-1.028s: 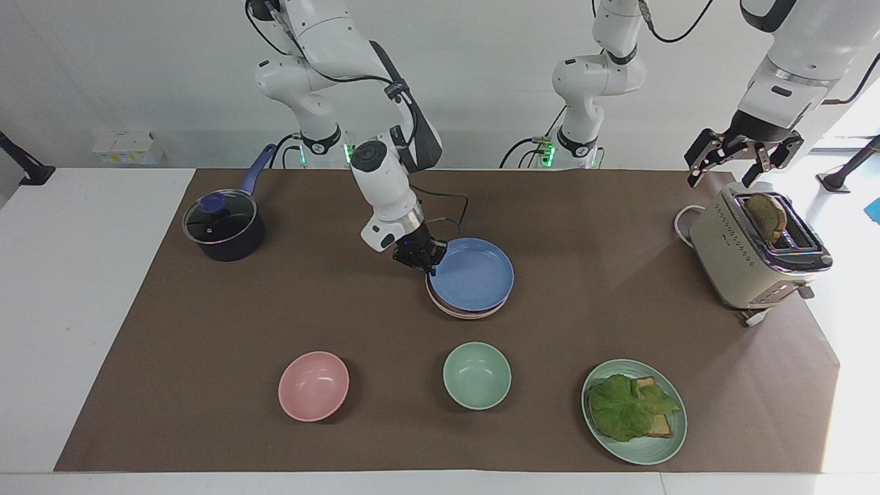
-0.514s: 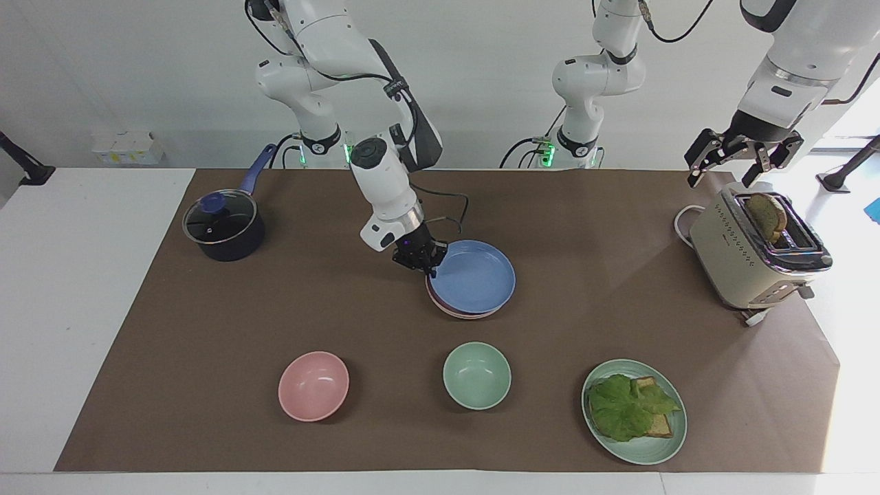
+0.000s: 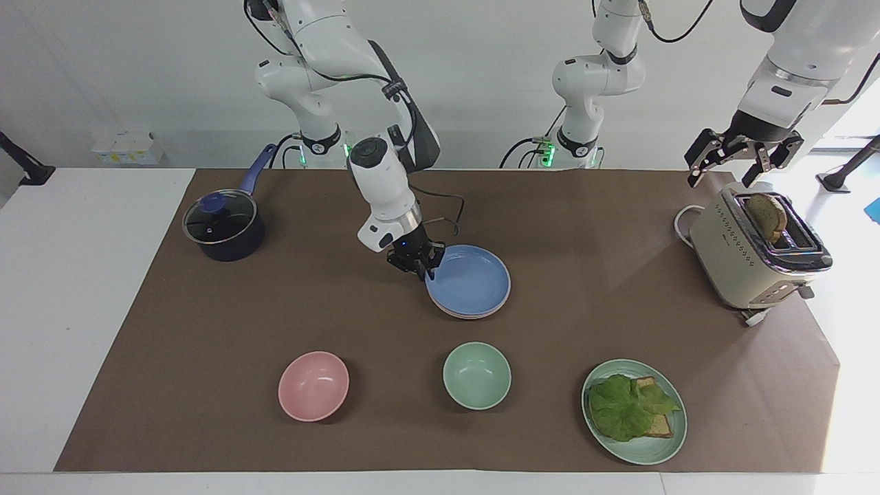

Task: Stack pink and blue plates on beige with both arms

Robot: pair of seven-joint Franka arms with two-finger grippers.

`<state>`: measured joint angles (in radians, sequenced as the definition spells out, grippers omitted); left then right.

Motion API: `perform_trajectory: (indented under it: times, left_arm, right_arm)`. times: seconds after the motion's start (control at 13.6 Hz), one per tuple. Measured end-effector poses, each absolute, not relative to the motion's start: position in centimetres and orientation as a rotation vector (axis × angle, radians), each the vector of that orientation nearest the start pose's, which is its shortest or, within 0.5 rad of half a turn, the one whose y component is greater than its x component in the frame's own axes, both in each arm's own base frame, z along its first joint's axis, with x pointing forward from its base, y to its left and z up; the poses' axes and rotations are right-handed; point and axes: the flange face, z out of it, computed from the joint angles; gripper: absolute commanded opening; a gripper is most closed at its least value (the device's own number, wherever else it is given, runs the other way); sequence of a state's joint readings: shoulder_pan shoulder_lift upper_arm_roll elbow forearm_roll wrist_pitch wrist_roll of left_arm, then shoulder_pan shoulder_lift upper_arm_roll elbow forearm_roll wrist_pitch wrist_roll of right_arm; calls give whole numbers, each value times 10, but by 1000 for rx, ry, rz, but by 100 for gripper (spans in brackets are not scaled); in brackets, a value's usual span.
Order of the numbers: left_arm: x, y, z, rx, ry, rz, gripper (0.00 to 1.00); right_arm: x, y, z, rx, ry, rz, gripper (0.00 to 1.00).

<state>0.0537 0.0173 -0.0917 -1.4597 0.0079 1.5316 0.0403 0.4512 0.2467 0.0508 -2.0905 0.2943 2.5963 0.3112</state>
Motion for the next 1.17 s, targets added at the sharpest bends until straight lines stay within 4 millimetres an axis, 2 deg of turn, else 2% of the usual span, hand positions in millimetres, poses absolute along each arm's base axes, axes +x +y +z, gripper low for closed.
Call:
perform_trajectory:
  times: [0.15, 0.22, 0.37, 0.51, 0.73, 0.95, 1.17]
  left_arm:
    - [556, -20, 664, -3132, 122, -86, 100]
    - [556, -20, 664, -3132, 122, -86, 100]
    - [556, -20, 664, -3132, 122, -86, 100]
    - [556, -20, 664, -3132, 122, -86, 100]
    - [556, -20, 664, -3132, 122, -86, 100]
    - [556, -20, 664, -3132, 122, -86, 100]
    - [556, -20, 664, -3132, 122, -85, 100]
  right_arm:
    - [537, 280, 340, -2843, 76, -250, 100]
    - [543, 272, 350, -2834, 96, -275, 100]
    - [558, 234, 383, -2816, 177, -315, 100]
    - [567, 177, 428, -2823, 259, -346, 100]
    - [565, 98, 497, -2948, 296, -354, 100]
    - [555, 53, 570, -3022, 360, -235, 100]
    - [551, 22, 614, -3091, 367, -202, 100]
